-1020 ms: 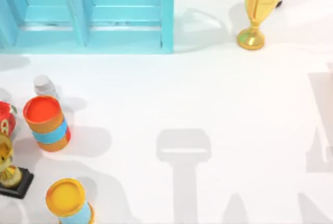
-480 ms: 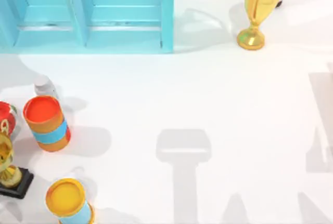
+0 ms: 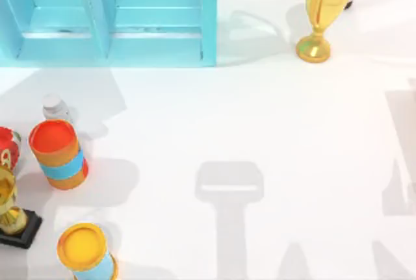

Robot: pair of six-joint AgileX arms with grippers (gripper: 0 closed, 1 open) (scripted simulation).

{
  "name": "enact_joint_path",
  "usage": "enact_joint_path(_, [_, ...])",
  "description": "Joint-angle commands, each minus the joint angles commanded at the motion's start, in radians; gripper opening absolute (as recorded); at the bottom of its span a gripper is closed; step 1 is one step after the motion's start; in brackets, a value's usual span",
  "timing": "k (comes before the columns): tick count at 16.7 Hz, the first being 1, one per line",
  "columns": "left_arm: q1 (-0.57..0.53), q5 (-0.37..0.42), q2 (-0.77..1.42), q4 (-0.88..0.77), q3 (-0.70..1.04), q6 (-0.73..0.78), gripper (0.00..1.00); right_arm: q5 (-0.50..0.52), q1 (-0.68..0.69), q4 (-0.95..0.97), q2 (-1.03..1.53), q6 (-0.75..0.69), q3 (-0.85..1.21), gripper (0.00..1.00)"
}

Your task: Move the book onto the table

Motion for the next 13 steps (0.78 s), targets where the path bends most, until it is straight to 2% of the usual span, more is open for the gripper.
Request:
enact_joint_path(3, [0.048,0.028,-0.103,-0.055,-0.062,0.002,0.0,0.0,0.0,0.0,0.0,0.0,0.0,1.0])
enact_joint_path(7, [0.057,0.033,-0.119,-0.066,-0.073,0.002,0.0,0.0,0.0,0.0,0.0,0.0,0.0,1.0])
enact_joint_path(10, [0.046,0.028,-0.112,-0.066,-0.07,-0.004,0.0,0.0,0.0,0.0,0.0,0.0,0.0,1.0])
enact_joint_path(13, [-0.015,-0.009,-0.116,-0.09,-0.05,-0.089,0.0,0.0,0.0,0.0,0.0,0.0,0.0,1.0])
